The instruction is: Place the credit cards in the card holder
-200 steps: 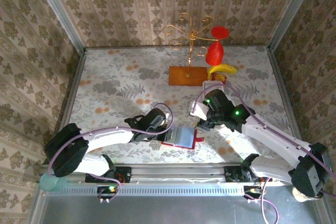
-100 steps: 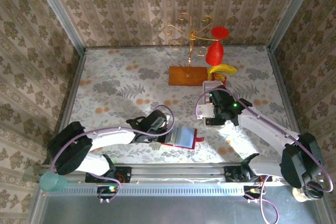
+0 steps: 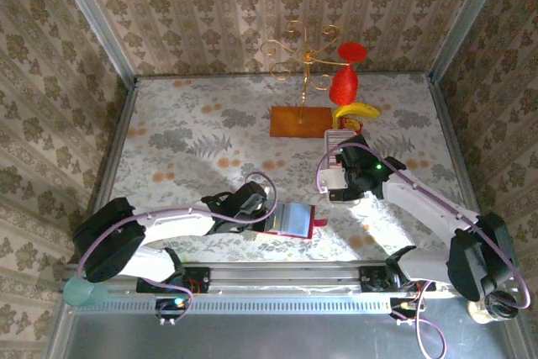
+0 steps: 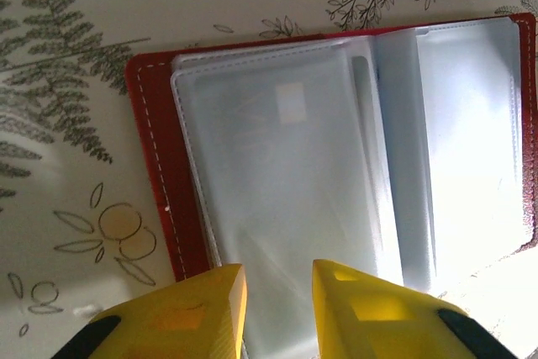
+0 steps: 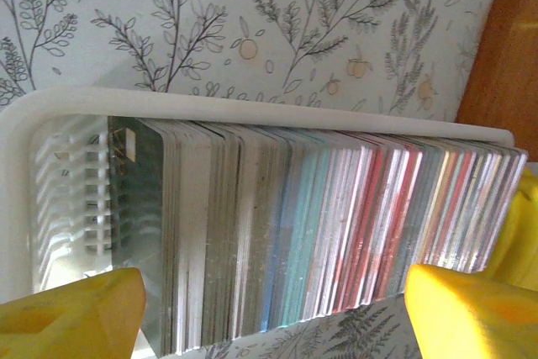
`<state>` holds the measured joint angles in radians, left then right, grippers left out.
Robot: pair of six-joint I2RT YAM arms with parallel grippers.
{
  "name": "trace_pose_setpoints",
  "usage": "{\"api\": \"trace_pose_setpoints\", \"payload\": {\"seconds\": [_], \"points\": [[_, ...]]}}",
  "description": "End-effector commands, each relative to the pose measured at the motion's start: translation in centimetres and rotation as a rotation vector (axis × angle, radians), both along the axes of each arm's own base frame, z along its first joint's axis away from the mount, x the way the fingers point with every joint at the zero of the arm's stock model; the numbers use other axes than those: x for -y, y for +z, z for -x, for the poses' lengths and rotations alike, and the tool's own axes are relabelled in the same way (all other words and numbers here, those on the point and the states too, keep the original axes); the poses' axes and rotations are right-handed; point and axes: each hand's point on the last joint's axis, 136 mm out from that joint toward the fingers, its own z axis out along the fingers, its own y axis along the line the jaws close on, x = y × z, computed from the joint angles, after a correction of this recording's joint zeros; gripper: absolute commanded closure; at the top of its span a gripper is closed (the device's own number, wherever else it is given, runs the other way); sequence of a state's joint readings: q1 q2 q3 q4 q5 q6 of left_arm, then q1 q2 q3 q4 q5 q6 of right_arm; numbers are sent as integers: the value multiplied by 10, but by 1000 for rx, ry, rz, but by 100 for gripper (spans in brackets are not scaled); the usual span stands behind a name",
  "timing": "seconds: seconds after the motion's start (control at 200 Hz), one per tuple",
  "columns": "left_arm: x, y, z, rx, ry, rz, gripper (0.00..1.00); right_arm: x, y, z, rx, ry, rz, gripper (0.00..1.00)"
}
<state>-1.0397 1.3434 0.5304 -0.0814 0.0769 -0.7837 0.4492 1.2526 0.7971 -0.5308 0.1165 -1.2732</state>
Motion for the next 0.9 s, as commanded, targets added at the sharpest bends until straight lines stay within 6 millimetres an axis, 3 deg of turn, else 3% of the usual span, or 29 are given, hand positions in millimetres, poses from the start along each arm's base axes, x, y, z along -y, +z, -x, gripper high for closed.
{"api": "trace_pose_setpoints", "payload": {"seconds": [0.0, 0.57, 0.815, 0.895], "points": [[-21, -11, 10, -33, 47, -63, 72, -1, -14, 9, -62, 31, 6, 18], [-27, 27, 7, 40, 82, 24, 64, -2, -41, 0, -71, 52, 45, 22], [-36, 29, 3, 60, 108, 12, 63, 0, -35, 4, -69, 69, 74, 33], [-38, 27, 3, 56, 112, 10, 63, 0, -33, 5, -66, 76, 78, 43]]}}
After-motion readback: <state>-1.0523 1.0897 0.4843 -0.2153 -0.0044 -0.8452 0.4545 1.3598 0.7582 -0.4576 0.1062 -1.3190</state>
